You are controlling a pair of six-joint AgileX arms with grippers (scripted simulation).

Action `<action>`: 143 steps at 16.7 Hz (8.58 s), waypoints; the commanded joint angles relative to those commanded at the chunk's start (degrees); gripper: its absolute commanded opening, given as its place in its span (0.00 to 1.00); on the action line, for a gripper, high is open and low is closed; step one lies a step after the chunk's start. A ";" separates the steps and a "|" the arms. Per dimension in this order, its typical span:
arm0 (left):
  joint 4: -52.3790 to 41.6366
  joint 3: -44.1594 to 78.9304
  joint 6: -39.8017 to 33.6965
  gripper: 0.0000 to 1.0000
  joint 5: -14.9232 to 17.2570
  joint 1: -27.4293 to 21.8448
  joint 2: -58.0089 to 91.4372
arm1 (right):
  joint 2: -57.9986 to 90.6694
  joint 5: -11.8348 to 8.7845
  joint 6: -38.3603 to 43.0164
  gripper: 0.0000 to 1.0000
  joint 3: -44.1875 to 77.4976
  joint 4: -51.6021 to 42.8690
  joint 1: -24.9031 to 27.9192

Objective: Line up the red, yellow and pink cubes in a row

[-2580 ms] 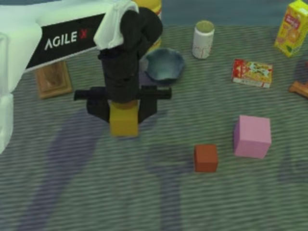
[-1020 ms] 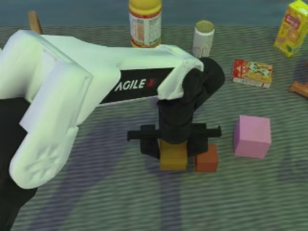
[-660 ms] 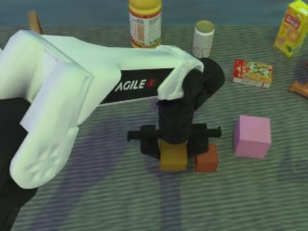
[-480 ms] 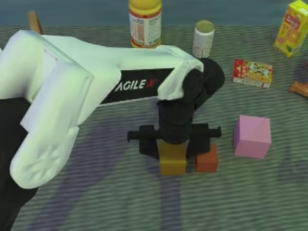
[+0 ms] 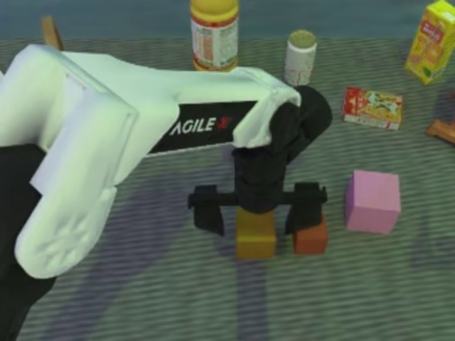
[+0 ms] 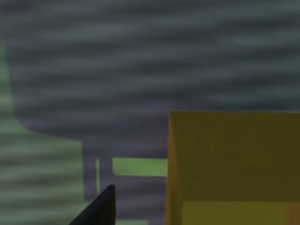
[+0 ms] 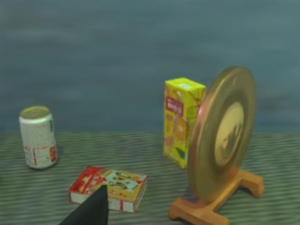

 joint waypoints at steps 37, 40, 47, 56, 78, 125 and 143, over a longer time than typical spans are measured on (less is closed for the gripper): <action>32.49 -67.23 27.50 1.00 -0.12 33.89 -92.10 | 85.88 0.31 20.15 1.00 63.29 -45.26 13.96; 40.87 -79.89 34.03 1.00 0.16 39.02 -108.47 | 98.74 0.29 23.35 1.00 73.26 -52.28 16.18; 53.85 -96.98 44.43 1.00 0.70 46.03 -131.18 | 116.19 0.12 27.83 1.00 87.99 -61.28 19.26; 54.58 -97.81 45.02 1.00 0.74 46.38 -132.32 | 118.26 0.11 28.00 1.00 87.54 -59.46 19.33; 54.58 -97.81 45.02 1.00 0.74 46.38 -132.32 | 124.94 0.16 28.27 0.25 78.99 -44.05 19.52; 54.58 -97.81 45.02 1.00 0.74 46.38 -132.32 | 148.50 0.78 51.52 0.00 143.51 -84.52 51.04; 54.58 -97.81 45.02 1.00 0.74 46.38 -132.32 | 148.64 0.78 51.62 0.15 127.89 -68.76 51.14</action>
